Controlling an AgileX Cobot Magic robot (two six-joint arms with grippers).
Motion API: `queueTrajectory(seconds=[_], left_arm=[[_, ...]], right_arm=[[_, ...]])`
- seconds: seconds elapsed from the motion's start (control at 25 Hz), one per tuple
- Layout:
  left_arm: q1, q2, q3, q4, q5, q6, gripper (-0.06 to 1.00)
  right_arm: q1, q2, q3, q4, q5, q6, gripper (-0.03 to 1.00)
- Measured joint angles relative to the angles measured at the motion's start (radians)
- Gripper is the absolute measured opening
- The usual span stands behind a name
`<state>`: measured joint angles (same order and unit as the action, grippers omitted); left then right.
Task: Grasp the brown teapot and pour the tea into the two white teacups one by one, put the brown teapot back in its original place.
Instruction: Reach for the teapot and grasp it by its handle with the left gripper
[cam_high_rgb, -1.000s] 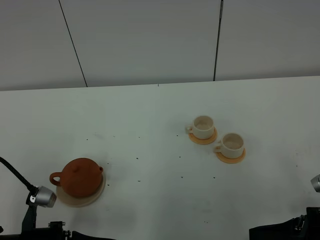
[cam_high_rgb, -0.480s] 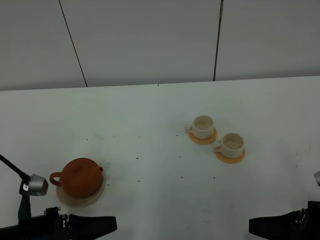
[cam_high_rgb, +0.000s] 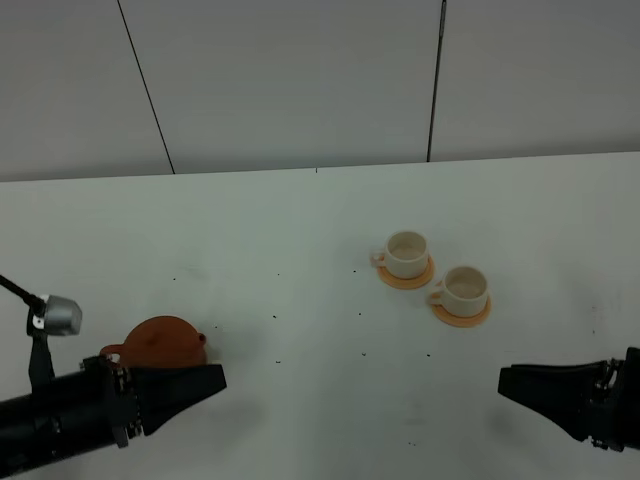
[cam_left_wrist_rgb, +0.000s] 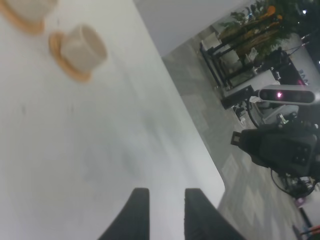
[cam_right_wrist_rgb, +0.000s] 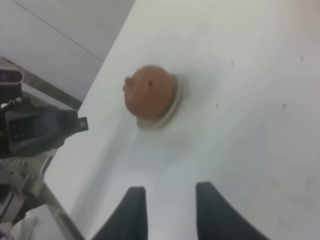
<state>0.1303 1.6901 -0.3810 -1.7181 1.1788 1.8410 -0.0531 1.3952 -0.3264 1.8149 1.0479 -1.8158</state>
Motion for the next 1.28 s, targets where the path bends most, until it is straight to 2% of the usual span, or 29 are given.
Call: queueTrajectory(seconds=[0.12,0.24,0.32,0.4,0.56,0.84,1.04,1.28], left_arm=[[0.000,-0.001,-0.083,0.001,0.000,-0.029,0.24],[0.000,-0.001,-0.198,0.018,0.000,-0.122,0.24],[0.000,-0.001,-0.286,0.066,0.001,-0.213,0.24],[0.000,-0.001,-0.379,0.147,0.001,-0.308,0.24],[0.000,-0.001,-0.569,0.315,-0.004,-0.503,0.24],[0.000,-0.001,-0.808,0.590,-0.115,-0.786,0.24],[0.000,-0.001,-0.871,0.765,-0.184,-0.932,0.24],[0.000,-0.001,-0.873,0.907,-0.237,-1.045,0.24]], right_arm=[[0.000,0.001,-0.069,0.000,-0.008,0.010,0.24],[0.000,0.002,-0.144,-0.007,-0.056,0.075,0.24],[0.000,0.004,-0.199,-0.044,-0.093,0.146,0.24],[0.000,0.004,-0.251,-0.113,-0.130,0.223,0.24],[0.000,0.005,-0.361,-0.319,-0.196,0.468,0.24],[0.000,0.007,-0.526,-0.796,-0.226,0.956,0.24],[0.000,0.007,-0.575,-1.146,-0.225,1.264,0.24],[0.000,0.006,-0.575,-1.519,-0.192,1.597,0.24]])
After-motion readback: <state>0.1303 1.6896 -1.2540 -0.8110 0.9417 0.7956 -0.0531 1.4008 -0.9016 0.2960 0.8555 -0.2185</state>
